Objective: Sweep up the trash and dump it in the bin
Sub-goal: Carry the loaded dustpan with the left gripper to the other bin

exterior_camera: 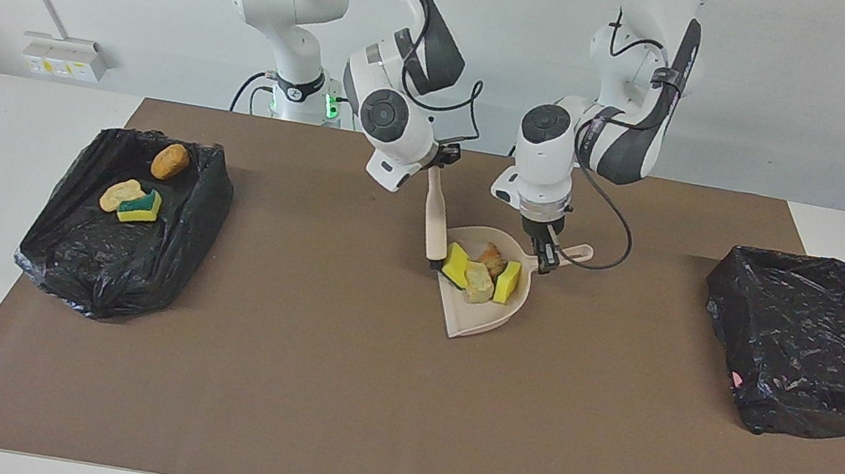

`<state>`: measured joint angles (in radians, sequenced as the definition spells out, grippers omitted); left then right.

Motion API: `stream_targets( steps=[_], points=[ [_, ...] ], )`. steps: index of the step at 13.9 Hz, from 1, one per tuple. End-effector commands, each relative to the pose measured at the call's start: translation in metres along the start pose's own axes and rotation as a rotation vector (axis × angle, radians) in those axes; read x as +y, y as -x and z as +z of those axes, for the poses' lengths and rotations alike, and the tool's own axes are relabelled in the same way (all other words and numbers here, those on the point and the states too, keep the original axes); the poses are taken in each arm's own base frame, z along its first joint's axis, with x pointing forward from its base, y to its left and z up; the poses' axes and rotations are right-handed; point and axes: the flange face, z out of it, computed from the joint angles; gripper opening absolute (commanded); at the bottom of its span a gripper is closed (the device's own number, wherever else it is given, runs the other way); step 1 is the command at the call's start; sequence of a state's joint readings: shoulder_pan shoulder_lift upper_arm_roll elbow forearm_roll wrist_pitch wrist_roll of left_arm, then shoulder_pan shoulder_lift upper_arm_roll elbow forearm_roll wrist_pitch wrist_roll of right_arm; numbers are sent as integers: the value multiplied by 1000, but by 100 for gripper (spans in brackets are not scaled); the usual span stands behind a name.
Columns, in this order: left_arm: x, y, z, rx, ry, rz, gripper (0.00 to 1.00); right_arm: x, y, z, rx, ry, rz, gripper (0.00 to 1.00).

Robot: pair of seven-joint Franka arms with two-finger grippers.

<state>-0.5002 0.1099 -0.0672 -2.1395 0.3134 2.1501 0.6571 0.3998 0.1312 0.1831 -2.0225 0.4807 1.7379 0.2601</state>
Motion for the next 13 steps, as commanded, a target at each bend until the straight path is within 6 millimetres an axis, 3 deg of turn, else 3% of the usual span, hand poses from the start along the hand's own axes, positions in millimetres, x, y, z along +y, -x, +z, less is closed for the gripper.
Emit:
stream_targets(
  steps=[1, 6, 10, 13],
  points=[
    [6, 10, 0, 4, 7, -12, 0, 12, 26, 15, -16, 43, 21, 0],
    [2, 15, 3, 2, 11, -6, 0, -1, 45, 25, -35, 74, 53, 0],
    [-1, 19, 5, 0, 14, 50, 0, -27, 71, 42, -38, 118, 97, 0],
    [-5, 23, 5, -3, 19, 83, 0, -30, 80, 49, -43, 121, 146, 0]
  ],
)
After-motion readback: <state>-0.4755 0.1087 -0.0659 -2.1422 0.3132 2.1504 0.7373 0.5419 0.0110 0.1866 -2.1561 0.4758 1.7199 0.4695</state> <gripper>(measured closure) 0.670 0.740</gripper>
